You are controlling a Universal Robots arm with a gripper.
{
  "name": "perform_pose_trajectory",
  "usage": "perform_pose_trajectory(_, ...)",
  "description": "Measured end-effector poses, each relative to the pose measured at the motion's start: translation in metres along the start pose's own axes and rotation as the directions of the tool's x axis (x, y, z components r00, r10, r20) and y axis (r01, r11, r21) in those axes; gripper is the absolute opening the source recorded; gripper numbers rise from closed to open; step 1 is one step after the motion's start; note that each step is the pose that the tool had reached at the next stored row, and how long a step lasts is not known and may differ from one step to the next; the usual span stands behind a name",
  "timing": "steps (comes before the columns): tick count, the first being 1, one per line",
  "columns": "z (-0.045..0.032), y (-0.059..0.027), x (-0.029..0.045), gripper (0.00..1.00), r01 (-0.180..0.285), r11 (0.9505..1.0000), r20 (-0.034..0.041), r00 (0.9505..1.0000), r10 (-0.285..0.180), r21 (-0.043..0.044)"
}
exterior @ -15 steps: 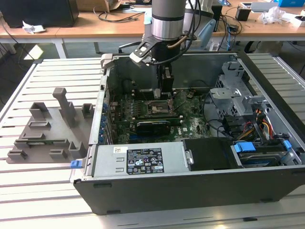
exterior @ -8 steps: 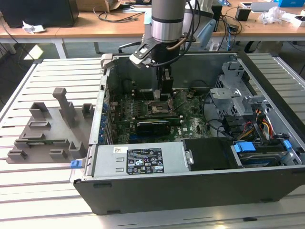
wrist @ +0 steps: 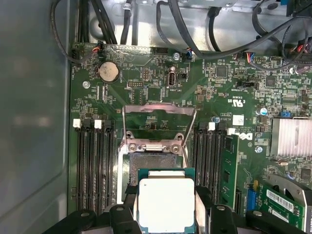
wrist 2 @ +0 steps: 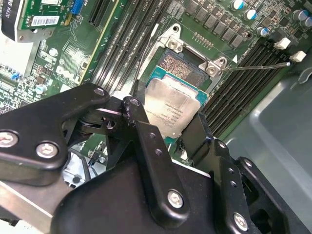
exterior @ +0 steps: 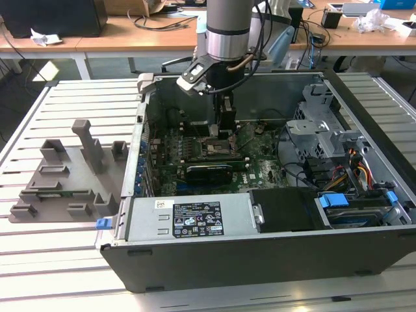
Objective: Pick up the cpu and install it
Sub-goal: 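Place the cpu into insertion slot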
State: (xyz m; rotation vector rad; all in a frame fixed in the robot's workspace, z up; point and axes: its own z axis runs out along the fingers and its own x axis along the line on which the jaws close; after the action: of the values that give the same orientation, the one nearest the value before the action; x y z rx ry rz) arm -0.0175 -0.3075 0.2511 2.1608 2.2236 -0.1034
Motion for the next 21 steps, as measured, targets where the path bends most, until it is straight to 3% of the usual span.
perform_pose_trajectory(8, 0.0060, 0.0000, 0.0005, 0.54, 0.000, 1.0000, 0.0000, 1.0000, 0.000, 0.0000)
perform_pose_trajectory(16, 0.0180, 0.0001, 0.0014, 0.54, 0.000, 1.0000, 0.0000, 1.0000, 0.000, 0.0000)
perform_pose_trajectory(21, 0.0205, 0.0002, 0.0032, 0.54, 0.000, 1.0000, -0.0001, 1.0000, 0.000, 0.0000)
